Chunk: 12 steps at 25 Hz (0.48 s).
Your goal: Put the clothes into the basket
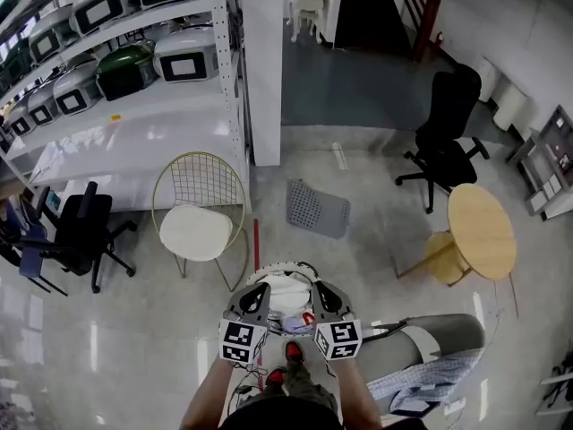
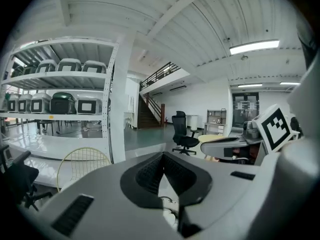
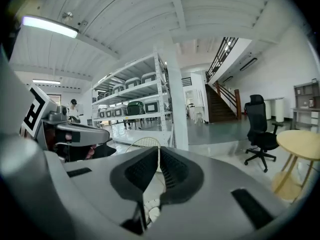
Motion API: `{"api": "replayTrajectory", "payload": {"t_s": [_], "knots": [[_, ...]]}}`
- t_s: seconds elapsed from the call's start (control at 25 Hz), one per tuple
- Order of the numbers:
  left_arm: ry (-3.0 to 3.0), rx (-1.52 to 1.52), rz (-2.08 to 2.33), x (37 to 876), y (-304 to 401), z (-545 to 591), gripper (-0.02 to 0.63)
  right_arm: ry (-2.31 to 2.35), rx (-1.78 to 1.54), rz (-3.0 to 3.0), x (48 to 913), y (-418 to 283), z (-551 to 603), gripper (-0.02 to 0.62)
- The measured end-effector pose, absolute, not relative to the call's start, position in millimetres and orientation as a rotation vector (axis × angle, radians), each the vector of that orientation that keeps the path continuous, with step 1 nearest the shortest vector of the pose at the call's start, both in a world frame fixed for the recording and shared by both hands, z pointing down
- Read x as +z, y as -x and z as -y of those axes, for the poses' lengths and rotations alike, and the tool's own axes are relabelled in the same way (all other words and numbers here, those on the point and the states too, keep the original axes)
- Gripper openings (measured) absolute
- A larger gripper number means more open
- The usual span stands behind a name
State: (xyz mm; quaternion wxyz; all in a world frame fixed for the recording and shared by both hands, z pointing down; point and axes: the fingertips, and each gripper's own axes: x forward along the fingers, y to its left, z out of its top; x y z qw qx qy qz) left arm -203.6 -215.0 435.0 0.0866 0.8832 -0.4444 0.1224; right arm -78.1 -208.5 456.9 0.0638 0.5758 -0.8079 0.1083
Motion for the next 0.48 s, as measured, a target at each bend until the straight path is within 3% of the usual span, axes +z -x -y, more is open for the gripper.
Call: {"api": "replayTrajectory", "payload": {"t_s": [0.48], "knots": [[-2.749,0.333,1.182,415.6,181.2,177.9,0.006,-1.884,0.237,2.354,434.6,60.8,146.8,0.032]]}}
